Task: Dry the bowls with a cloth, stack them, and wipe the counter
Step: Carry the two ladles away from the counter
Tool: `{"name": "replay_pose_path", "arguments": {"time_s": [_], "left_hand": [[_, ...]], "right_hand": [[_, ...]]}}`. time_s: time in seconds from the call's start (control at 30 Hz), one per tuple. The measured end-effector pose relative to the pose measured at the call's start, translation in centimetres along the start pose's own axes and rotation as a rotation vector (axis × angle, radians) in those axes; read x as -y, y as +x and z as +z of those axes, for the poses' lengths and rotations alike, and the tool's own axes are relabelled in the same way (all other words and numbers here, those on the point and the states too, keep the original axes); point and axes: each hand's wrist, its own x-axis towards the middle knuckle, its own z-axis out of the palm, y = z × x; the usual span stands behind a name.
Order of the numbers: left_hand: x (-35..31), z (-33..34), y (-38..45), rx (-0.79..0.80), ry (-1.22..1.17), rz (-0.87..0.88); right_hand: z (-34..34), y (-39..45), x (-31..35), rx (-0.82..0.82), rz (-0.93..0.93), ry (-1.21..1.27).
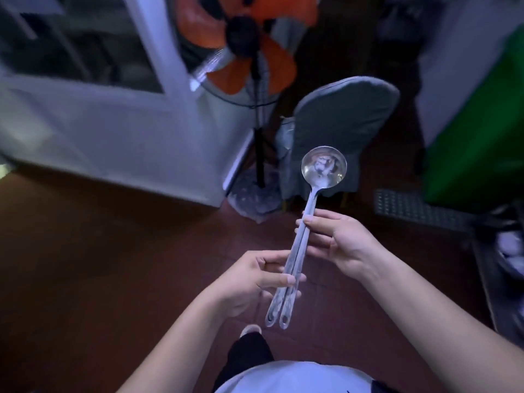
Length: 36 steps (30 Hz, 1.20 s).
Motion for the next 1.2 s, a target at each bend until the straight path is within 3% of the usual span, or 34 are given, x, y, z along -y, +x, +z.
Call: {"name": "replay_pose_path", "arguments": {"time_s": [0.27, 0.5, 0.9, 1.2], "left_hand": [[-7.2, -2.0, 5.7, 0.327, 0.118, -0.030], [-10.8, -0.2, 11.9, 0.540, 0.181, -0.097], [-18.3, 11.1, 26.9, 0.696, 0.436, -0.128], [-23.4, 20.6, 37.6, 0.822, 0.488, -0.136]], "right_hand": [[0.3, 0.3, 4.0, -0.305, -0.134, 0.153], [-3.2, 0.9, 6.6, -0.404, -0.189, 0.217], [-16.6, 4.8, 15.0, -0.550, -0.346, 0.351], [-26.9, 7.4, 22.6, -0.654, -0.431, 0.433]]}}
